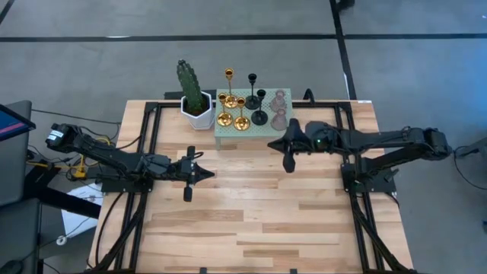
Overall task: Pick & Place candle stick holders
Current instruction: Return to Home Position
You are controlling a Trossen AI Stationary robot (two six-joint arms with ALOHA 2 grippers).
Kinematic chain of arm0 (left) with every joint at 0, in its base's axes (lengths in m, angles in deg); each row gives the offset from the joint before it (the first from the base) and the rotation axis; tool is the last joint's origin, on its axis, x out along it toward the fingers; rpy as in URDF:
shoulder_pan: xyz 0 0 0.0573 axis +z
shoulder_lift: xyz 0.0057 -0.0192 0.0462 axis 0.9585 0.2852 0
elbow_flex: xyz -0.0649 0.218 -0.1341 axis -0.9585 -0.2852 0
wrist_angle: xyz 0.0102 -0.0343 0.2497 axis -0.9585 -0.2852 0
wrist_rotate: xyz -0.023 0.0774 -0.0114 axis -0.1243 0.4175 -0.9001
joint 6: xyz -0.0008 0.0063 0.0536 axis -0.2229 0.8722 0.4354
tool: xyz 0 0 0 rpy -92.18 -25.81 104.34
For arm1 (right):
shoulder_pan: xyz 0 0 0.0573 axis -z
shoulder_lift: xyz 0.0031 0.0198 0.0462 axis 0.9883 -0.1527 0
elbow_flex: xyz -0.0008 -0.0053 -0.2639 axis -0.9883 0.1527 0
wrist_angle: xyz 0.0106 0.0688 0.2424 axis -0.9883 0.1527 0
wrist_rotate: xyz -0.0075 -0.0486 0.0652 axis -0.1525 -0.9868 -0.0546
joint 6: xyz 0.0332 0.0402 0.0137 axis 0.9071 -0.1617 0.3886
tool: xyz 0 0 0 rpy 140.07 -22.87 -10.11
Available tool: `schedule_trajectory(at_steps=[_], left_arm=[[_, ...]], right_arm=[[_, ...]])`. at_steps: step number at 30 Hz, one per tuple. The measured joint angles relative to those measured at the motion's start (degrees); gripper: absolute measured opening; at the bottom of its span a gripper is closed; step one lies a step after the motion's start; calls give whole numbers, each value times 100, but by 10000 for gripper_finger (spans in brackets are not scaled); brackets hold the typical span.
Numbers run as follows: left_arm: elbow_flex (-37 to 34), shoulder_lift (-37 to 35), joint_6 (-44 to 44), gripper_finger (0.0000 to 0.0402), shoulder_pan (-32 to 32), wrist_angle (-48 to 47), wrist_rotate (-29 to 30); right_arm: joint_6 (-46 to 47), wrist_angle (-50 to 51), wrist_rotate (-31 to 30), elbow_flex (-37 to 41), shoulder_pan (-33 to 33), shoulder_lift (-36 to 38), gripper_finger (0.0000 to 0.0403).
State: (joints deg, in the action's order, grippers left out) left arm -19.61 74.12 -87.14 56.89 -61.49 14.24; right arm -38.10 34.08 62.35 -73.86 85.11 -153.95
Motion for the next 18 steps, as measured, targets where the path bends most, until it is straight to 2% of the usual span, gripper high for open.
schedule_trajectory(at_steps=[5, 11, 18], left_arm=[[0, 2, 1, 8, 0, 147, 77], [0, -77, 91, 8, -1, 394, 79], [0, -841, 482, 8, 0, 390, 40]], right_arm=[[-16, -111, 23, 0, -170, 0, 1], [-451, -92, 25, 0, -362, 64, 1], [-464, 145, 71, 0, -350, 516, 0]])
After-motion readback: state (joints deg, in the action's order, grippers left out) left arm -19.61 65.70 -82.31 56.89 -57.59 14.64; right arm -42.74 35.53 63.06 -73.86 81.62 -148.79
